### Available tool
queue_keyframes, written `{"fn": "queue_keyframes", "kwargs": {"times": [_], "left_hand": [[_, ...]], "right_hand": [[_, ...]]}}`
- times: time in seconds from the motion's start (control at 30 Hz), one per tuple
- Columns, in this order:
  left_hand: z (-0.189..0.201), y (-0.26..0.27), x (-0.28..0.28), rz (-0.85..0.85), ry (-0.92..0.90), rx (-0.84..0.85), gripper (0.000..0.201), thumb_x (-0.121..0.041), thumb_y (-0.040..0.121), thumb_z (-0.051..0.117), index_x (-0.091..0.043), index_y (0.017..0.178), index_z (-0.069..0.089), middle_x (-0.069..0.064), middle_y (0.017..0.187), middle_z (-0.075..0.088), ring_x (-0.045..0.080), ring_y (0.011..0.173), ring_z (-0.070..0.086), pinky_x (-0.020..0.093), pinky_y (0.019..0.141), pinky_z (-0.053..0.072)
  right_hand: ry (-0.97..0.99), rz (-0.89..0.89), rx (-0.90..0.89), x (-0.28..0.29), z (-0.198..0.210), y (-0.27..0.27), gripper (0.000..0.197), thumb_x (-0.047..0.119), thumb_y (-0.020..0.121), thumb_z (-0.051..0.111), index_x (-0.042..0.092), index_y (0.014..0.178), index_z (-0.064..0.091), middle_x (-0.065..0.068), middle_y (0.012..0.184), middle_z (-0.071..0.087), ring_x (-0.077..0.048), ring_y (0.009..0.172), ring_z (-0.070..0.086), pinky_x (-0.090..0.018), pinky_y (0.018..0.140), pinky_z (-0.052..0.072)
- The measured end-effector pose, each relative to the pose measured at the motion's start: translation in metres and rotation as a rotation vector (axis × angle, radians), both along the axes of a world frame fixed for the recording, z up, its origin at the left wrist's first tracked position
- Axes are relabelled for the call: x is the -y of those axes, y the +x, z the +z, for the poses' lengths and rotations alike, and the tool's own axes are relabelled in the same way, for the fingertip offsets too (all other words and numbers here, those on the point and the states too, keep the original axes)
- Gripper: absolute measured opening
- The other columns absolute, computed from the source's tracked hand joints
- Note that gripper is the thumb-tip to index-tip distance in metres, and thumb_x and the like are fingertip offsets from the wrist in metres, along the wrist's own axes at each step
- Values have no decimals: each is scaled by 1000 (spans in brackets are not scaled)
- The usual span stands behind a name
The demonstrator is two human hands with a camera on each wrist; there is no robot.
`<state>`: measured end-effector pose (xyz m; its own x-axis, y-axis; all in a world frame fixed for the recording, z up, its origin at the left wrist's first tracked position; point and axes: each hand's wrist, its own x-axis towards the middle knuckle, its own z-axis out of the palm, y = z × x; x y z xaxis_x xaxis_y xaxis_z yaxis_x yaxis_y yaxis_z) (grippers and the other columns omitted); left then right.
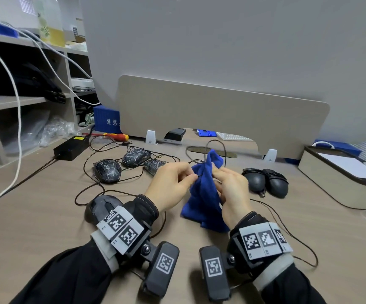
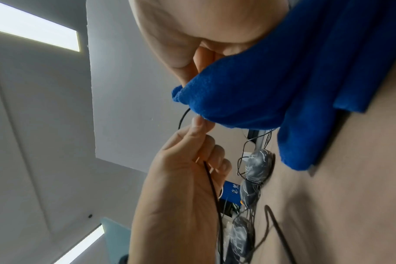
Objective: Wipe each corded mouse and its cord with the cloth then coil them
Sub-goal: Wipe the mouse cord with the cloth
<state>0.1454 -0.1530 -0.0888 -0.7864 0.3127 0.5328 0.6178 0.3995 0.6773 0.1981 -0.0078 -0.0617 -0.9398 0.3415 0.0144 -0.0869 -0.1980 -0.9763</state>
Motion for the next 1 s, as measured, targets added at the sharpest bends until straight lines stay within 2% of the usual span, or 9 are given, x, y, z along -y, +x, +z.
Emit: {"fn": "queue_keyframes", "kwargs": {"times": [0.1,0.17,0.23,0.37,0.5,0.63,0.7,0.83,1.0], "left_hand": [[0,-4,2,30,-7,4,21,-29,87,65,-17,70,63,-7,60,55,9,57,45,26,58,35],[0,-7,6,81,-8,6,21,-36,83,62,-22,67,60,-6,60,58,10,57,47,27,58,35],[0,-11,10,146,0,1,24,-30,87,66,-23,65,59,-6,59,57,12,58,49,30,59,38],[-1,-15,14,247,45,15,22,-20,90,66,-21,68,63,-1,65,66,22,66,61,42,70,52],[2,-8,7,131,82,84,16,-13,91,64,-25,79,67,-7,73,70,14,74,66,35,79,55],[3,5,-6,-65,78,71,11,-14,91,65,-13,82,71,-3,68,70,15,66,66,33,71,55],[2,5,-7,-64,64,35,13,-13,90,65,-12,78,69,-2,66,67,15,62,61,34,66,52],[1,2,-4,-22,43,30,21,-33,83,56,-17,74,67,-1,68,67,16,61,53,33,63,44],[1,0,-1,-12,12,58,27,-20,94,60,-28,68,64,-4,60,59,5,51,42,26,56,32]], "right_hand": [[-176,-86,-46,-13,10,2,17,3,88,64,3,71,67,-6,57,65,-12,44,56,-17,41,42],[-273,-154,-70,-22,13,2,27,2,92,60,10,66,59,6,42,52,-5,33,45,-17,34,35],[-251,-179,-69,-25,13,2,28,4,93,62,15,67,58,11,39,45,-2,31,41,-16,32,31],[-111,-146,-46,-22,8,-3,19,10,89,68,10,70,65,8,46,49,-6,40,46,-17,38,36],[-42,-103,-3,-16,2,-6,9,17,86,72,9,86,74,1,61,57,-14,57,56,-21,47,44],[19,-68,-4,-6,-1,-5,9,13,86,73,10,78,75,-2,60,64,-10,53,60,-17,45,44],[26,-54,2,-4,-3,-5,8,12,87,72,11,79,76,-3,64,68,-13,59,63,-20,49,46],[-33,-85,26,-13,1,-6,9,13,81,74,4,84,76,-11,73,68,-20,63,63,-26,51,45],[-285,-198,64,-31,3,-9,32,13,85,71,16,58,55,6,41,43,-9,33,38,-22,39,30]]}}
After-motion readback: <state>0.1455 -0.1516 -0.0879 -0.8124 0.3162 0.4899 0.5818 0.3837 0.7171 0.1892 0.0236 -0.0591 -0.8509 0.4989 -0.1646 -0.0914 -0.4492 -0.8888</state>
